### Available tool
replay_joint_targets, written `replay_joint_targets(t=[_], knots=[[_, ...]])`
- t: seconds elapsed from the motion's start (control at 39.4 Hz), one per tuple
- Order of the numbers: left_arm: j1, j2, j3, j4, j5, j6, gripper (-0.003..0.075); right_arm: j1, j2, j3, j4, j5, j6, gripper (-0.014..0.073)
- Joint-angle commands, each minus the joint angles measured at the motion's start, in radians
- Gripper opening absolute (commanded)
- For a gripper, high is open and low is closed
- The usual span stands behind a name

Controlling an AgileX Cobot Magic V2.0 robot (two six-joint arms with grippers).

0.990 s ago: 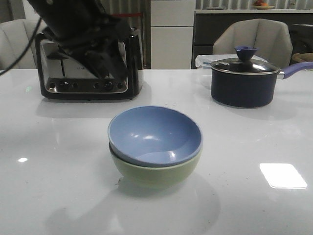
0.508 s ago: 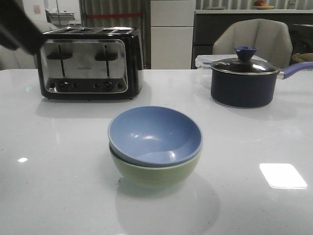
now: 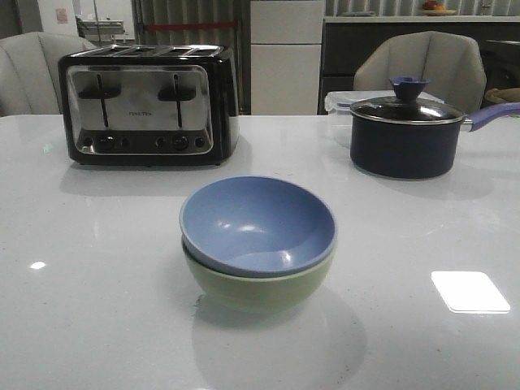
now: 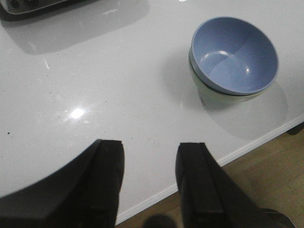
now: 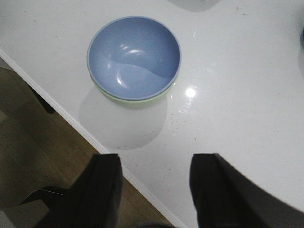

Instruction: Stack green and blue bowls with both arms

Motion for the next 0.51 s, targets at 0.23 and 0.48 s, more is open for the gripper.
replay_joint_targets(t=[0.23,0.48], knots=[[-0.001,0.001,-0.024,0.001,-0.123,-0.015,0.0162,0.002,0.0,-0.027,0.006,-0.064,-0.01,0.0211],[-0.001,0.001,-0.024,-0.004,-0.138,-0.015,0.0093,0.002,0.0,-0.027,0.006,-0.064,-0.01,0.0055]])
